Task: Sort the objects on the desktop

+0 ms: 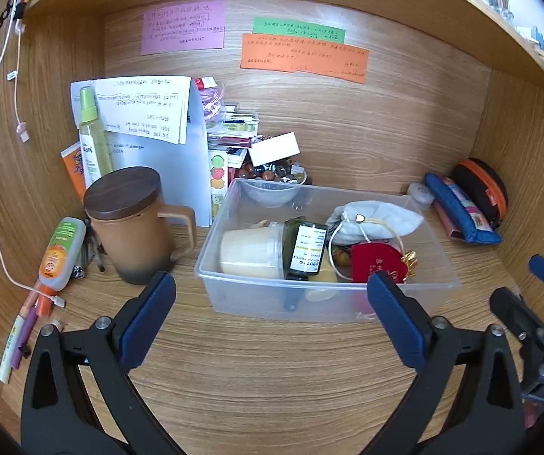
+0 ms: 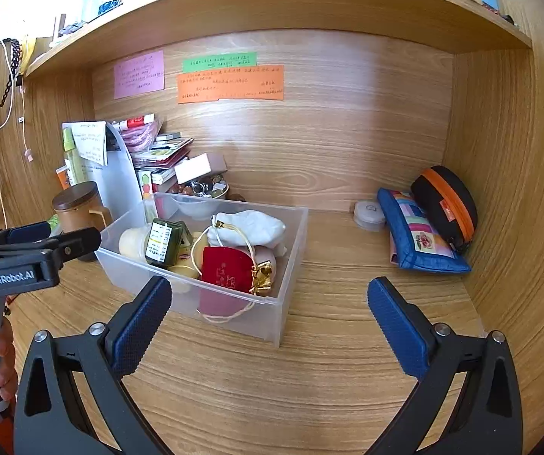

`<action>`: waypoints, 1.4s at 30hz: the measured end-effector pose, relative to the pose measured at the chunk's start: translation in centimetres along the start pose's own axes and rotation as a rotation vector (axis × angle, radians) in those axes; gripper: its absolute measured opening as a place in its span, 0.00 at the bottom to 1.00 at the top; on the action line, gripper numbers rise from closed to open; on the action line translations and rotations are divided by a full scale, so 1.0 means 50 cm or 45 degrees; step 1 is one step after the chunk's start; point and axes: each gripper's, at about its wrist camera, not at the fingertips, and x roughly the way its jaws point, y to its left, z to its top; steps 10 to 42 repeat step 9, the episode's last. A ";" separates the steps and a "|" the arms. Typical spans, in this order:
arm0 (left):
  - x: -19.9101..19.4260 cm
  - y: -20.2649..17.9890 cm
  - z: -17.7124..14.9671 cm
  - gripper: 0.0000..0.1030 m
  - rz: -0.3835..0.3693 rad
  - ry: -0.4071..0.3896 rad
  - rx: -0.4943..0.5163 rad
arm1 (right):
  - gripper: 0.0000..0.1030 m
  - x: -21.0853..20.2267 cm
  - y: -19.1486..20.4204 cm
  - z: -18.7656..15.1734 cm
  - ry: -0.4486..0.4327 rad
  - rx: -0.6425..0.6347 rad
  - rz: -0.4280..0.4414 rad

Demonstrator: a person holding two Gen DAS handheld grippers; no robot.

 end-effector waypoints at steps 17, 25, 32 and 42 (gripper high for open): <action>0.000 -0.035 -0.014 0.99 0.030 -0.029 0.090 | 1.00 0.010 -0.016 0.006 0.006 0.043 0.031; 0.000 -0.035 -0.014 0.99 0.030 -0.029 0.090 | 1.00 0.010 -0.016 0.006 0.006 0.043 0.031; 0.000 -0.035 -0.014 0.99 0.030 -0.029 0.090 | 1.00 0.010 -0.016 0.006 0.006 0.043 0.031; 0.000 -0.035 -0.014 0.99 0.030 -0.029 0.090 | 1.00 0.010 -0.016 0.006 0.006 0.043 0.031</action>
